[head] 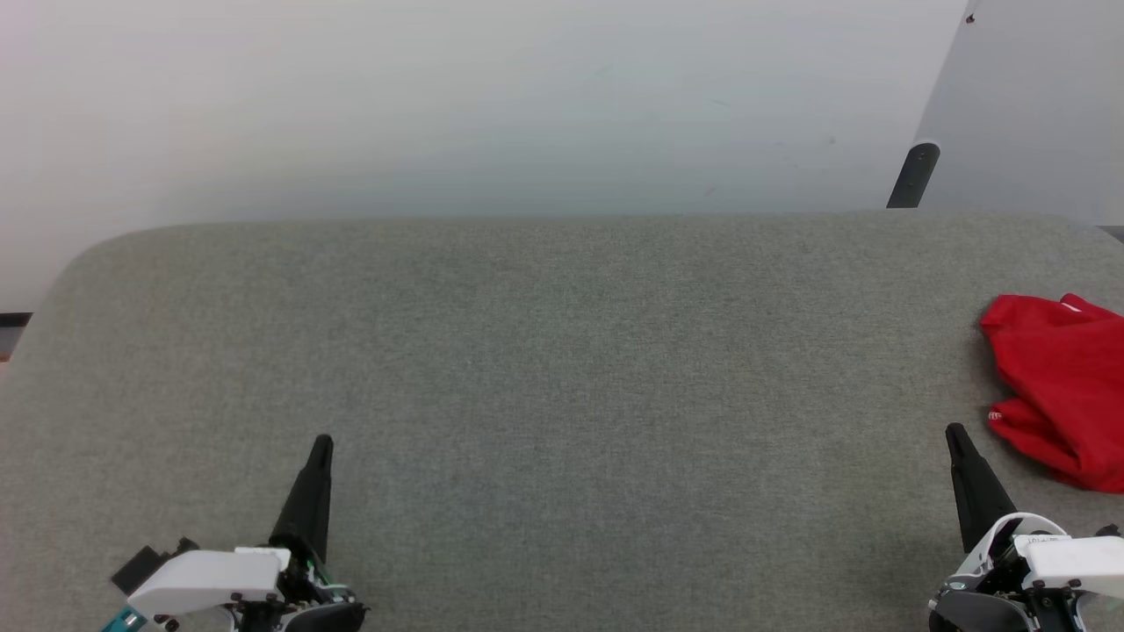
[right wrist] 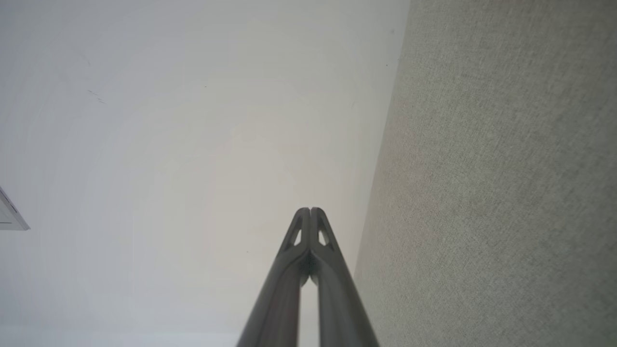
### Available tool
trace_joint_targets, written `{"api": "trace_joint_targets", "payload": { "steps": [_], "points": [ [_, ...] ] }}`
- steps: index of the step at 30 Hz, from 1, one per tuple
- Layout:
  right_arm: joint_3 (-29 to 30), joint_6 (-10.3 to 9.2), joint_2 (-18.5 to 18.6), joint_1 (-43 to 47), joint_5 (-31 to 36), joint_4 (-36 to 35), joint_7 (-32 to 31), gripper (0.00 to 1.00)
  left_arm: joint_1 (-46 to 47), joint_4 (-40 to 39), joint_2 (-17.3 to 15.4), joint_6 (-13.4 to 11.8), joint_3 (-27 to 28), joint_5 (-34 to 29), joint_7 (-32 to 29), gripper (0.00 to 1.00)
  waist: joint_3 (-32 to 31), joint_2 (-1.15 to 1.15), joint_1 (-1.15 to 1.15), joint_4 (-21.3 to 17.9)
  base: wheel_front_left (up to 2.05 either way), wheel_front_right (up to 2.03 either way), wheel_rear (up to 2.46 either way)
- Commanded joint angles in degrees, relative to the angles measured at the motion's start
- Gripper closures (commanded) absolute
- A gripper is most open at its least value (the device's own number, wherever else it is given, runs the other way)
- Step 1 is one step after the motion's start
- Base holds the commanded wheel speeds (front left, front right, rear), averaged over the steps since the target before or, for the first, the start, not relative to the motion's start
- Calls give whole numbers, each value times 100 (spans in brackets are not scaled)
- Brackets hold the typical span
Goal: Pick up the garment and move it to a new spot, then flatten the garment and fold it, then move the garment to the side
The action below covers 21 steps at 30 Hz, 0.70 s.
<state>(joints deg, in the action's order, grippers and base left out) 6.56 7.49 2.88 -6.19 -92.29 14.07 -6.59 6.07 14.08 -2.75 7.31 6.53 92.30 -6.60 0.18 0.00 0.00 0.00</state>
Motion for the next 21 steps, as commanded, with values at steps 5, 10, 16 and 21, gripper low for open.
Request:
{"api": "trace_joint_targets", "payload": {
  "steps": [5, 10, 16, 21],
  "points": [
    [-3, 0, -15, -19, -24, -10, -10, 100, 52, 4, -3, 33, 6, 19, -9, 100, 0, 0, 0, 0, 0, 0, 0],
    [-3, 0, -15, -19, -24, -10, -10, 100, 52, 4, -3, 33, 6, 20, -9, 100, 0, 0, 0, 0, 0, 0, 0],
    [-3, 0, -15, -19, -24, -10, -10, 100, 52, 3, -3, 33, 5, 20, -9, 100, 0, 0, 0, 0, 0, 0, 0],
    [-3, 0, -15, -19, -24, -10, -10, 100, 51, 3, -3, 33, 7, 20, -9, 100, 0, 0, 0, 0, 0, 0, 0]
  ]
}}
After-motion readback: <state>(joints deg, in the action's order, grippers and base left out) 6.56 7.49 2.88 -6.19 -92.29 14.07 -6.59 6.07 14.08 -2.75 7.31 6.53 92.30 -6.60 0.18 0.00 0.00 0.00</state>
